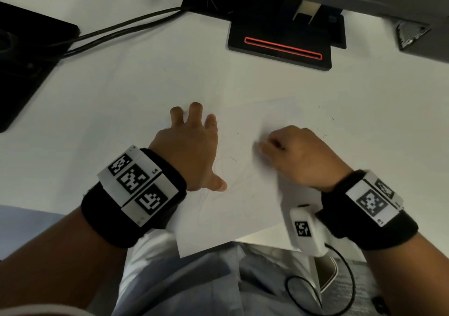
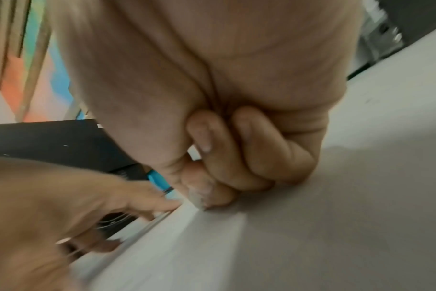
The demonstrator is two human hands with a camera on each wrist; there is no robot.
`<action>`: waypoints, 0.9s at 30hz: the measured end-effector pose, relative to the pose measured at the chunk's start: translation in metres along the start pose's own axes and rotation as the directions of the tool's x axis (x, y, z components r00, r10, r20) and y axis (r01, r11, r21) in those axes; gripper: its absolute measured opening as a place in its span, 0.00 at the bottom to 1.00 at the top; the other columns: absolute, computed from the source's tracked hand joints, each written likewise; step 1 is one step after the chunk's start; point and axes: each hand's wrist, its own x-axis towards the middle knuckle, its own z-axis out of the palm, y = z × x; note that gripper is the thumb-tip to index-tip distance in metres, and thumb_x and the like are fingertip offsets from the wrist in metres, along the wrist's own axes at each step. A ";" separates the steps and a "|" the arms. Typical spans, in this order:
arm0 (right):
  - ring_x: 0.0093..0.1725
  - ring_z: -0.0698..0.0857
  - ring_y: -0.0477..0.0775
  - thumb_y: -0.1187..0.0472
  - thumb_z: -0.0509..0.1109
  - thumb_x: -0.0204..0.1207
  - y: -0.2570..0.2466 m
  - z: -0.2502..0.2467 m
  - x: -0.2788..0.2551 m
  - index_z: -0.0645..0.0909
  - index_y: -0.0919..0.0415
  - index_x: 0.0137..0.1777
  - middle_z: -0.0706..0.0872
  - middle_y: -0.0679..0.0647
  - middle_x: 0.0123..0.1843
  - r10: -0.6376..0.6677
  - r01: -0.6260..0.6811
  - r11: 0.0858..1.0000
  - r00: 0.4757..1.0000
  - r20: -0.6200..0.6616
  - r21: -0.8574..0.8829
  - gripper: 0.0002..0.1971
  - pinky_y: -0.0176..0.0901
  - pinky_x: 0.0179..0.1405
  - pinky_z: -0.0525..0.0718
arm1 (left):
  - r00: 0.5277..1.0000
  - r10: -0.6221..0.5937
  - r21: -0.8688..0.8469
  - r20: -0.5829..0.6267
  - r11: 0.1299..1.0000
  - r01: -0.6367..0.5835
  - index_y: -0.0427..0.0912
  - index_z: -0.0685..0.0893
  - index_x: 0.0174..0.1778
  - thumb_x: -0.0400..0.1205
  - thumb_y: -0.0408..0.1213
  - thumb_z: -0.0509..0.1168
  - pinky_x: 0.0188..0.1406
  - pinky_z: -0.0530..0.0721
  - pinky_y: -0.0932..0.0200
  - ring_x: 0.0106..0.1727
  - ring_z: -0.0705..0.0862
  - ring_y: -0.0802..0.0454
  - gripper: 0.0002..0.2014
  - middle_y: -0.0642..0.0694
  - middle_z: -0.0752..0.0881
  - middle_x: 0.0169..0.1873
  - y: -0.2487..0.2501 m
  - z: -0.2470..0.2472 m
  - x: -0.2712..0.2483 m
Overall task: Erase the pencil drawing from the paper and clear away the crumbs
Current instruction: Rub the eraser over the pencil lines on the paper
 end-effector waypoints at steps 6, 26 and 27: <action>0.27 0.75 0.52 0.49 0.61 0.87 -0.013 0.017 -0.017 0.74 0.61 0.30 0.79 0.55 0.26 -0.127 0.132 0.991 0.982 0.141 -0.026 0.24 0.40 0.27 0.68 | 1.000 -0.004 -0.002 -0.009 1.000 0.004 0.40 0.55 0.82 0.63 0.71 0.74 0.52 0.83 0.45 0.78 0.57 0.34 0.60 0.40 0.54 0.77 0.000 0.000 0.001; 0.26 0.74 0.52 0.51 0.62 0.86 -0.002 0.008 -0.014 0.71 0.62 0.28 0.76 0.54 0.24 -0.020 0.020 1.000 0.999 0.046 -0.004 0.25 0.35 0.24 0.67 | 1.000 -0.027 -0.007 0.013 1.000 0.027 0.40 0.57 0.82 0.63 0.72 0.74 0.54 0.84 0.42 0.77 0.59 0.35 0.60 0.40 0.56 0.75 0.003 -0.002 0.002; 0.25 0.72 0.52 0.52 0.62 0.86 0.001 0.004 -0.010 0.69 0.62 0.28 0.74 0.54 0.24 -0.002 0.002 1.000 1.000 -0.001 0.000 0.24 0.37 0.23 0.67 | 0.999 -0.029 -0.004 0.014 1.000 0.029 0.40 0.57 0.81 0.63 0.72 0.74 0.55 0.84 0.42 0.77 0.59 0.35 0.60 0.40 0.56 0.75 0.003 -0.003 0.002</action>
